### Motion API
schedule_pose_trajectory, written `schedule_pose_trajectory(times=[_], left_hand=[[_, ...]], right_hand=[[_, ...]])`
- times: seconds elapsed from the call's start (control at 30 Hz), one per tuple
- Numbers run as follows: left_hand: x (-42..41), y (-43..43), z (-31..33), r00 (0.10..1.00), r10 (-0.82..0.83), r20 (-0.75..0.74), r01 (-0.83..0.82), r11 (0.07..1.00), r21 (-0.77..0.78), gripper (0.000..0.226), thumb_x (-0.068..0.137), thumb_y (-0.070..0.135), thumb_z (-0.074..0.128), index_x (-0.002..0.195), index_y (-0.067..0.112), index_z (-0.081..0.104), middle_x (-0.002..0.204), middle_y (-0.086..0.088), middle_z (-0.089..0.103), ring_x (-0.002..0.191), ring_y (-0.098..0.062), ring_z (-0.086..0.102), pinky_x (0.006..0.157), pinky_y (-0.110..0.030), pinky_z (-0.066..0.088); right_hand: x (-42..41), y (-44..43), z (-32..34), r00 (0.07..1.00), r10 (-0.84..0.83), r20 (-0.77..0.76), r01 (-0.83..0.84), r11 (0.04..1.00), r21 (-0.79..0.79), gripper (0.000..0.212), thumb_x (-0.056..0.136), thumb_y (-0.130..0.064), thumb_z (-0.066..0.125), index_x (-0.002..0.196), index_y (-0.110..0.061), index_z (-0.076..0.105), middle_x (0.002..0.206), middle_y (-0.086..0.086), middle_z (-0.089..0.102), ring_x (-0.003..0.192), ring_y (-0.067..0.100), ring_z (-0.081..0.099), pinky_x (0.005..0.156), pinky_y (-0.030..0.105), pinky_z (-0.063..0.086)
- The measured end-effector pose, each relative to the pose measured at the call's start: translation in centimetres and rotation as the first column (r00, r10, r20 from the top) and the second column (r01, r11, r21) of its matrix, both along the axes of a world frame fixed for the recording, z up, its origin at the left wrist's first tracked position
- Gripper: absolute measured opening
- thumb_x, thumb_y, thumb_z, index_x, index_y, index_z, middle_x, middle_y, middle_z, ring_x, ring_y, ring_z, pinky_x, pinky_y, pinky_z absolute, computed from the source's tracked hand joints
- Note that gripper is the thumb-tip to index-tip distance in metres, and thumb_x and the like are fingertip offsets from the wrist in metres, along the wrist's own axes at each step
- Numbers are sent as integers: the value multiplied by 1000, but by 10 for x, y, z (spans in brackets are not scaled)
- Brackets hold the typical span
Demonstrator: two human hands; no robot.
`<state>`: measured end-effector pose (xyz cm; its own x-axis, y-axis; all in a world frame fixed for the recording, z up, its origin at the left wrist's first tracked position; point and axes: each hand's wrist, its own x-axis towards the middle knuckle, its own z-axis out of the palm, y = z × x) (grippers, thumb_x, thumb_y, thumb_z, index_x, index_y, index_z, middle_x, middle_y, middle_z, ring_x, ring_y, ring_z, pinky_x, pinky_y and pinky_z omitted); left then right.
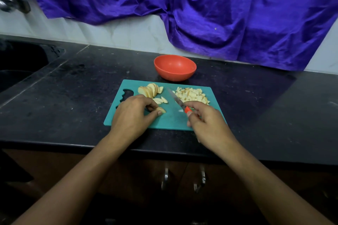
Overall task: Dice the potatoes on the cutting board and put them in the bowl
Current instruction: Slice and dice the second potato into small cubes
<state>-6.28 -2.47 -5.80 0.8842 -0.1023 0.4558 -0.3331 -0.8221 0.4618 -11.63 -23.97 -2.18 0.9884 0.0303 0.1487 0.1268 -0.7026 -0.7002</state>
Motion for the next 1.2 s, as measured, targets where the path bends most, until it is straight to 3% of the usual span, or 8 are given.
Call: schedule_pose_trajectory(times=[0.1, 0.17, 0.23, 0.43, 0.73, 0.93, 1.2], left_hand=[[-5, 2, -2, 1000, -28, -12, 27, 999, -27, 25, 84, 51, 77, 102, 34, 76, 93, 19, 66, 90, -2, 57, 73, -26, 47], [-7, 3, -2, 999, -34, -21, 34, 999, -35, 28, 84, 48, 77, 108, 33, 75, 96, 18, 67, 92, -3, 56, 77, -26, 48], [-8, 4, -1, 999, -34, -25, 33, 999, -30, 26, 86, 43, 77, 109, 32, 76, 97, 18, 67, 92, -3, 55, 76, -27, 46], [-12, -1, 3, 999, 2, -36, -3, 1000, -20, 19, 87, 41, 77, 105, 32, 76, 95, 17, 66, 89, -4, 56, 75, -28, 49], [-21, -7, 4, 998, -12, -58, 7, 997, -83, 15, 85, 42, 79, 96, 32, 78, 86, 20, 64, 80, 0, 57, 71, -29, 51], [-22, -8, 7, 997, -13, -72, 6, 996, -94, 13, 86, 41, 79, 95, 32, 78, 85, 20, 64, 79, 1, 58, 72, -31, 54], [-23, -8, 7, 998, -8, -60, 3, 997, -79, 13, 86, 41, 79, 95, 32, 79, 79, 23, 60, 77, -1, 59, 69, -32, 54]], right_hand=[[-11, 2, -2, 998, 26, 62, -14, 984, -180, 40, 106, -29, 49, 145, -39, 52, 87, -16, 61, 65, 7, 61, 52, 22, 45], [-16, 5, -2, 997, 36, 74, -19, 976, -216, 42, 105, -29, 49, 145, -39, 51, 77, -19, 52, 59, 4, 50, 49, 16, 31], [-20, 7, -1, 996, 47, 75, -28, 972, -234, 42, 105, -28, 48, 145, -39, 52, 76, -20, 49, 61, 0, 45, 51, 15, 26], [-31, 12, 2, 997, 46, 62, -26, 956, -292, 42, 105, -31, 47, 146, -41, 49, 100, -12, 64, 62, 2, 49, 52, 16, 30], [-37, 21, 5, 997, 25, 67, -1, 945, -327, 46, 105, -29, 45, 149, -40, 47, 101, -10, 63, 62, 8, 56, 52, 20, 36], [-44, 34, -7, 992, 40, 116, 0, 945, -328, 48, 106, -26, 45, 153, -37, 43, 101, -10, 64, 82, 7, 58, 70, 30, 52], [-42, 29, -9, 988, 101, 114, -36, 884, -467, 54, 104, -24, 44, 157, -32, 38, 104, -5, 65, 89, 14, 61, 76, 37, 55]])
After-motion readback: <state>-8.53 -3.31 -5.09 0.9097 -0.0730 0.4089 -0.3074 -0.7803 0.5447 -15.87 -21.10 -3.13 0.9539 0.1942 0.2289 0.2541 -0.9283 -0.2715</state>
